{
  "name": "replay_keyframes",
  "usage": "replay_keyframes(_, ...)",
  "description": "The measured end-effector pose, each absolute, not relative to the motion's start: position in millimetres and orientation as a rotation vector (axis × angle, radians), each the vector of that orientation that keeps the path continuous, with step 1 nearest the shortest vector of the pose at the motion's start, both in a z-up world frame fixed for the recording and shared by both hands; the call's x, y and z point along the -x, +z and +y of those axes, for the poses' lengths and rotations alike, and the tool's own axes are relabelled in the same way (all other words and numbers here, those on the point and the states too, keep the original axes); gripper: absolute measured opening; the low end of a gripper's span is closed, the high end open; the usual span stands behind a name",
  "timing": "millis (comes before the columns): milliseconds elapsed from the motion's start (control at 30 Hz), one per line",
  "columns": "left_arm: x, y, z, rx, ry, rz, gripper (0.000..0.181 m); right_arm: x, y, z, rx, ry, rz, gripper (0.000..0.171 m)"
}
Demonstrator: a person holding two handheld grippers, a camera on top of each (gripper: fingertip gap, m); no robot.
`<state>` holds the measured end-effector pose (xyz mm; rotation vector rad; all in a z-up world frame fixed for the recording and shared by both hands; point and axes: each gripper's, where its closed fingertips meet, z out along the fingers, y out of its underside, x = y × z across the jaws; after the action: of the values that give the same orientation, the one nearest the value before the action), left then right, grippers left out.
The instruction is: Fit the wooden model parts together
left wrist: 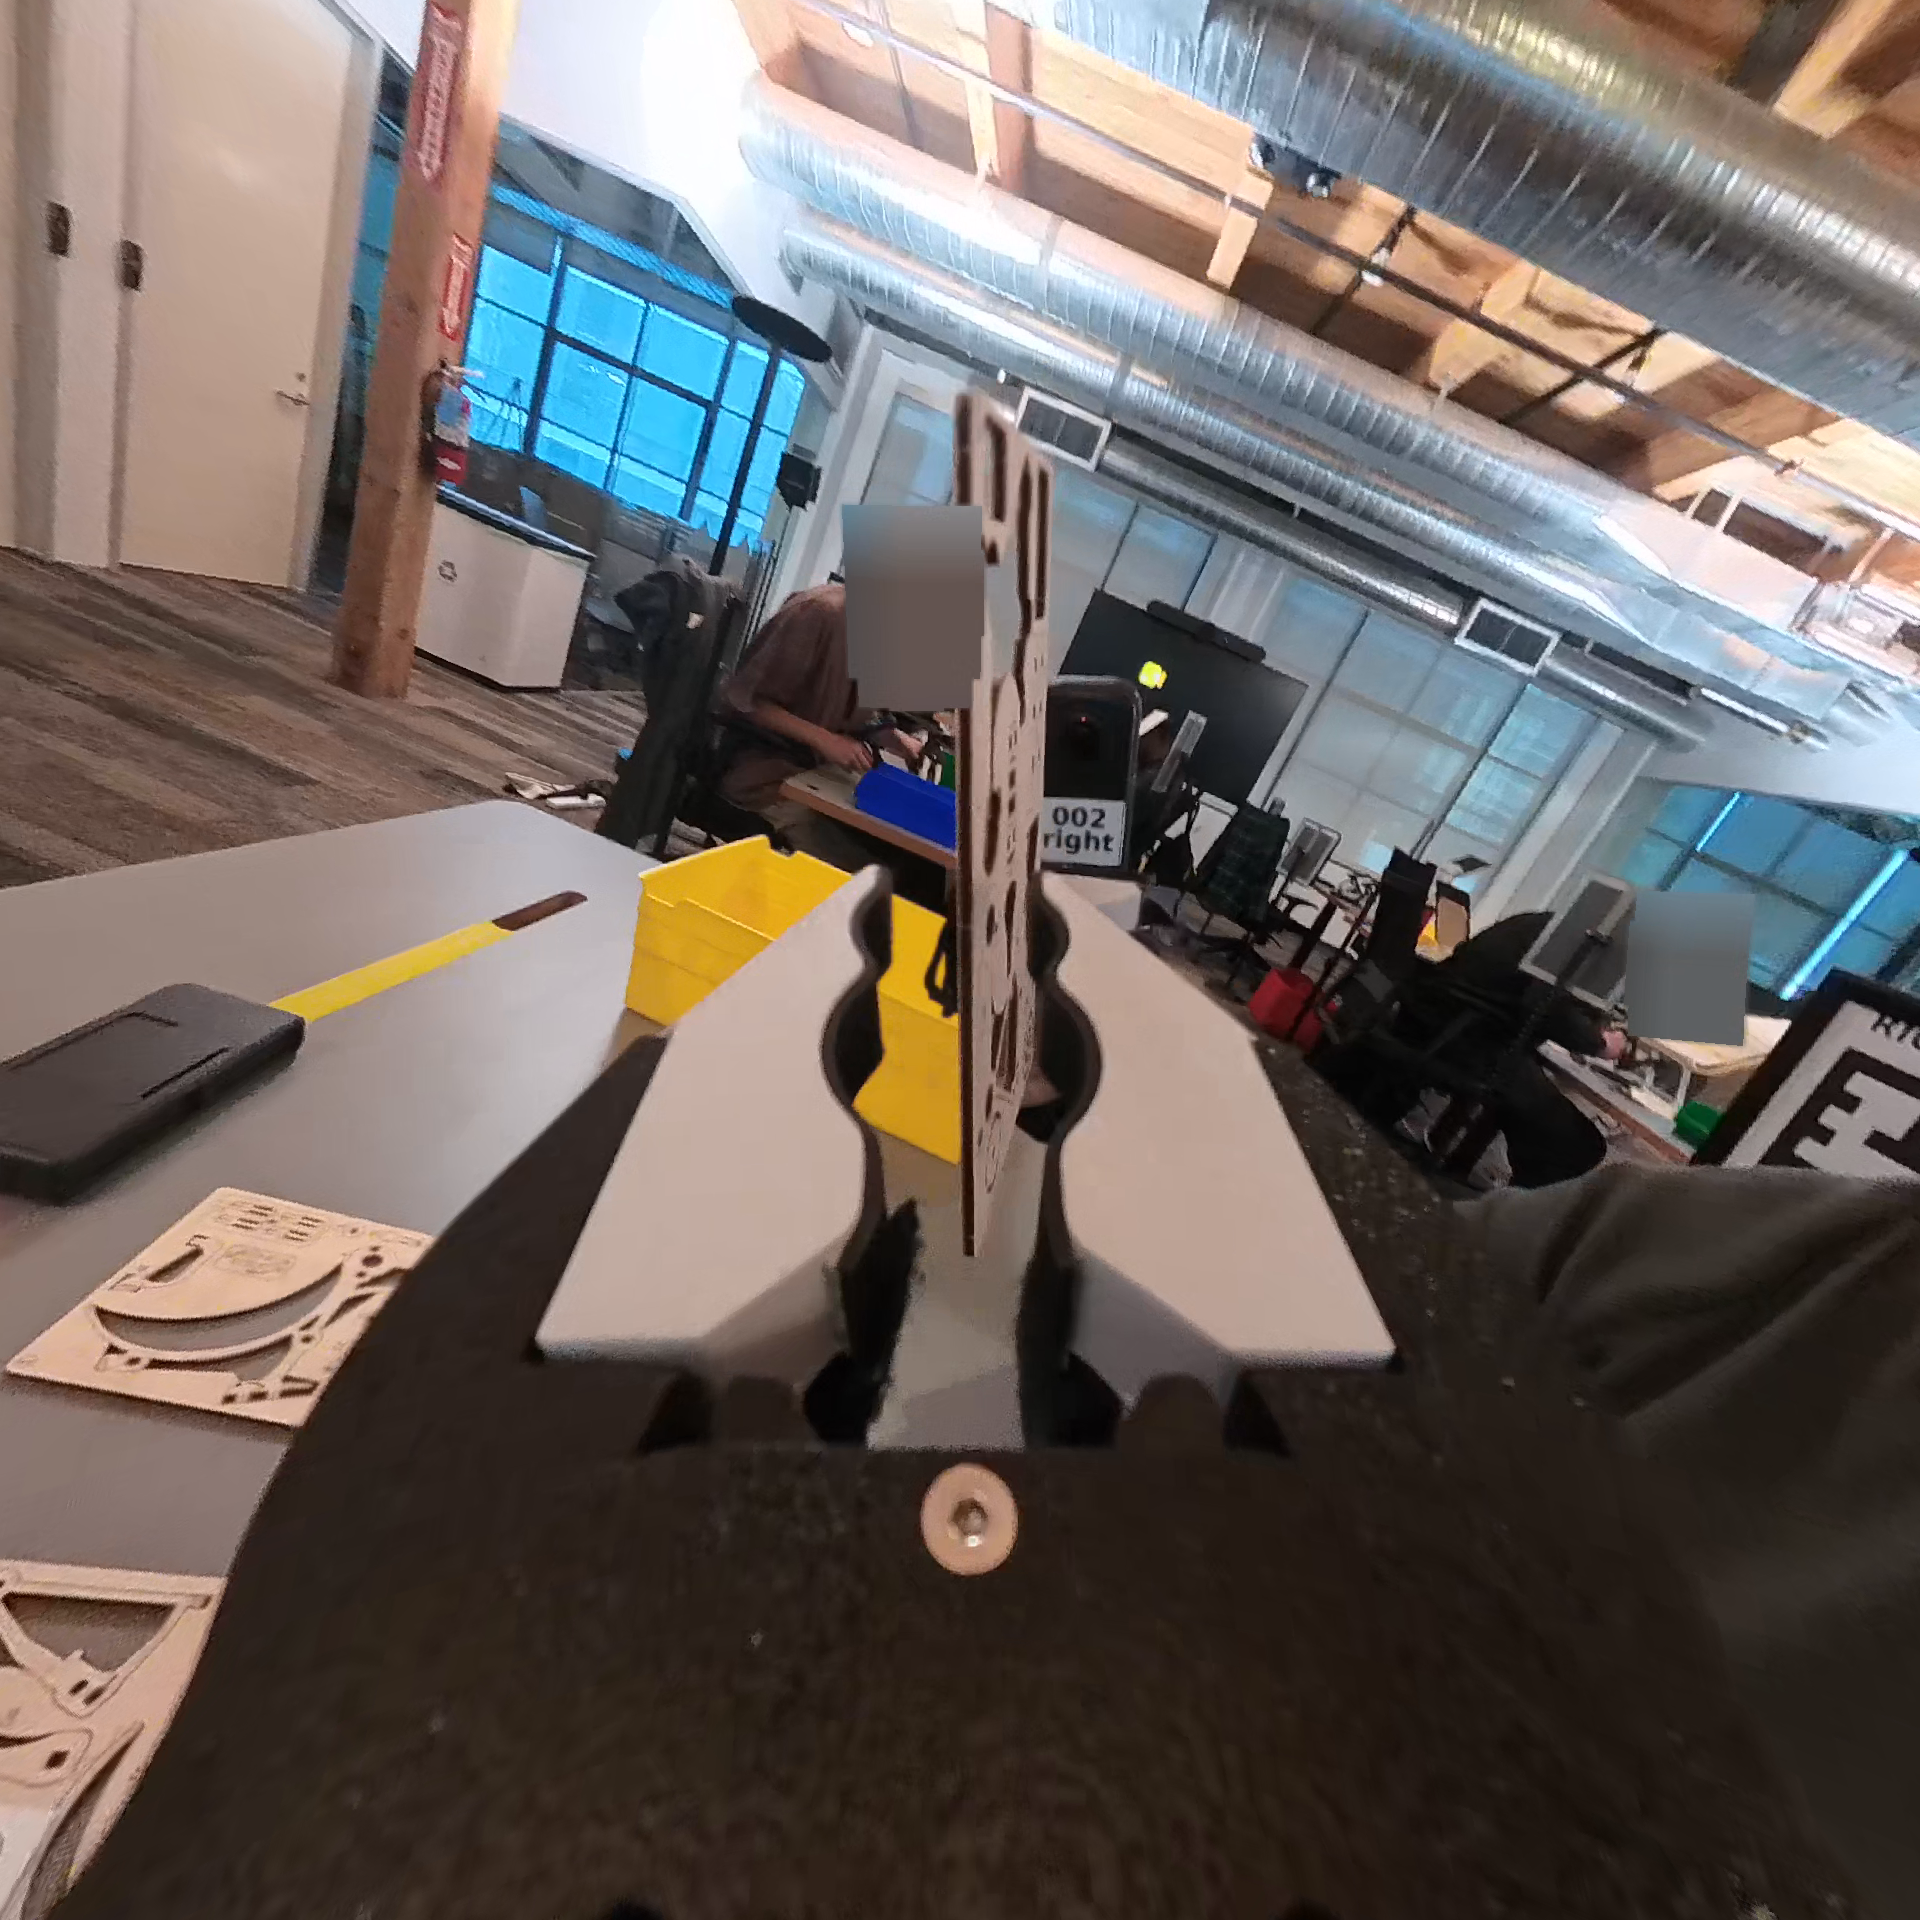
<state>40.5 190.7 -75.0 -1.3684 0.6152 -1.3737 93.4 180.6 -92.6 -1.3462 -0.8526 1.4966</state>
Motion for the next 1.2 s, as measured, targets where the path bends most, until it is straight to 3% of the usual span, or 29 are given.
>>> replay_keyframes(300,-23,-64,198,1.312,-1.397,0.506,0.014,-96,-96,191,1.377,1.376,-0.823,0.000)
replay_keyframes(400,-29,-64,194,1.317,-1.360,0.529,0.016,-101,-100,205,1.386,1.117,-0.819,0.000)
replay_keyframes(467,-36,-66,193,1.337,-1.328,0.536,0.030,-108,-102,218,1.362,0.778,-0.841,0.000)
replay_keyframes(633,-62,-79,194,1.423,-1.294,0.525,0.087,-125,-79,220,1.031,-0.316,-0.901,0.000)
replay_keyframes(700,-70,-77,191,1.393,-1.365,0.492,0.089,-121,-69,206,0.818,-0.699,-0.900,0.000)
replay_keyframes(833,-75,-75,188,1.314,-1.483,0.428,0.076,-95,-74,181,0.505,-1.006,-0.920,0.000)
replay_keyframes(933,-74,-74,187,1.269,-1.501,0.410,0.018,-95,-79,187,0.506,-1.025,-0.944,0.000)
replay_keyframes(1000,-74,-75,189,1.270,-1.452,0.410,0.008,-92,-85,189,0.520,-0.977,-0.998,0.001)
replay_keyframes(1033,-73,-77,190,1.280,-1.412,0.420,0.004,-87,-91,187,0.525,-0.896,-1.051,0.006)
replay_keyframes(1133,-65,-81,198,1.319,-1.270,0.479,0.000,-71,-99,165,0.597,-0.452,-1.170,0.044)
replay_keyframes(1200,-62,-84,198,1.361,-1.243,0.560,0.000,-76,-86,159,0.710,-0.202,-1.150,0.053)
